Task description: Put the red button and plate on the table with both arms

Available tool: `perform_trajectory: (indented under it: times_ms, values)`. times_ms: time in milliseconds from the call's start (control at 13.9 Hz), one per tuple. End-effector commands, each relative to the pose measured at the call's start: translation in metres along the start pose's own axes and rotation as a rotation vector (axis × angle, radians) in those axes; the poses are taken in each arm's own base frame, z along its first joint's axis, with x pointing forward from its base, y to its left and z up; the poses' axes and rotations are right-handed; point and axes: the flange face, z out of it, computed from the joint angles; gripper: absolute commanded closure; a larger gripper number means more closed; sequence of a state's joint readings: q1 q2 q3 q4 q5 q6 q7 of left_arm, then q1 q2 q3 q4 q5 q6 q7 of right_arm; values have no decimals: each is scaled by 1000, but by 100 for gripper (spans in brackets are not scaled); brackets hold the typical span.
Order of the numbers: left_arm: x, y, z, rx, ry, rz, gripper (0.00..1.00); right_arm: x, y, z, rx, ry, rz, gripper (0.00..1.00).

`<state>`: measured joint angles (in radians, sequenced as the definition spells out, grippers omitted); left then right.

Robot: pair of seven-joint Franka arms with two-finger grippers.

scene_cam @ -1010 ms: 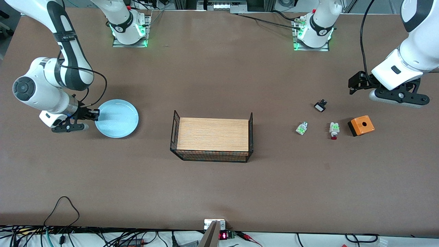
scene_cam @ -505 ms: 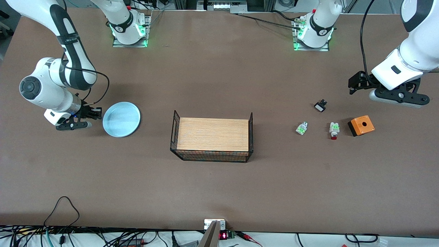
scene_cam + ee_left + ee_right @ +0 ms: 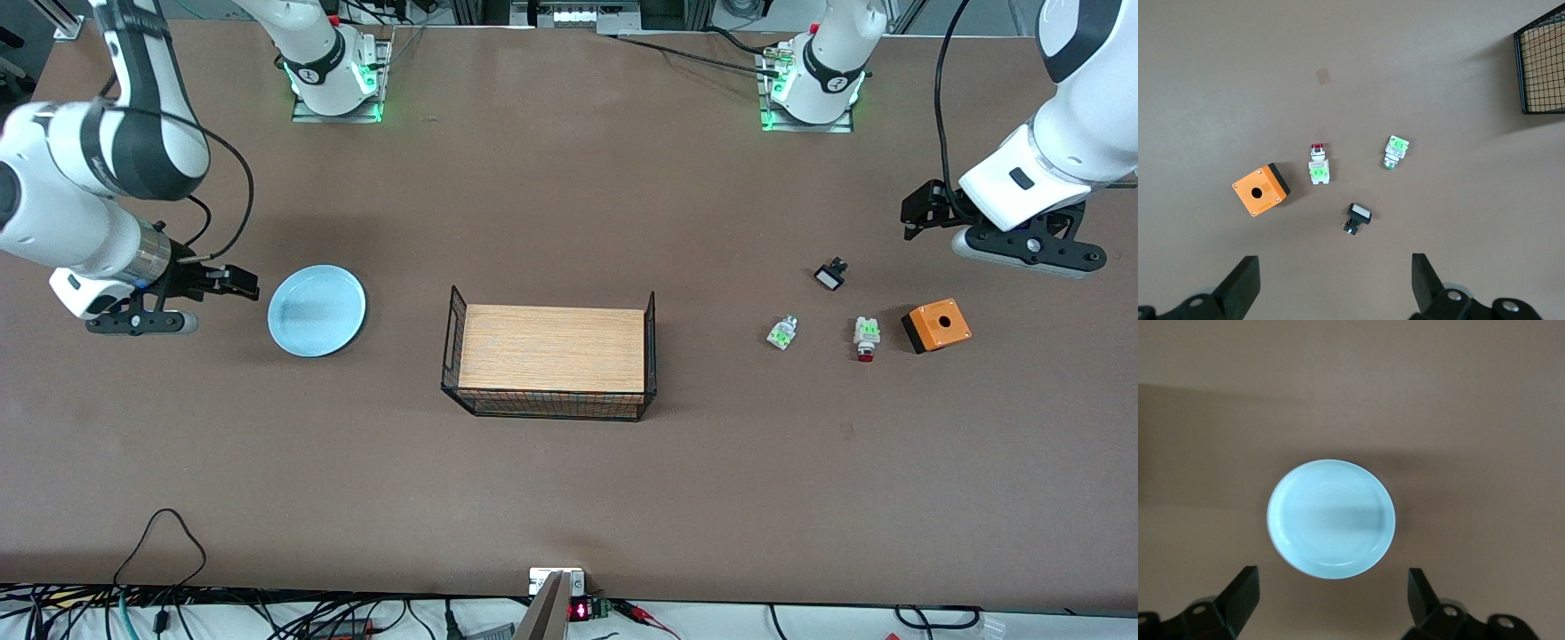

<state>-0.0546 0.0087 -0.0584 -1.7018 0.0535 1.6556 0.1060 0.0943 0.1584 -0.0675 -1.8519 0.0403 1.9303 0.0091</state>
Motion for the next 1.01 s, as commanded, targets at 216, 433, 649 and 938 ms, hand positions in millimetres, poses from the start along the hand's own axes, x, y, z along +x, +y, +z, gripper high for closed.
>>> perform_trajectory:
  times_ms: [216,433,649,938]
  values:
    - [-1,3,-13,16,1,35,0,5,-1,-108,-10,-17,128,0]
    - [-1,2,-14,17,4,32,0,-2,36,-139,-5,26,177,0]
    - [-1,3,-14,17,3,31,0,-20,45,-150,-53,-21,152,0]
    - [-4,3,-15,12,-14,32,0,-28,42,-158,-53,-15,46,0]
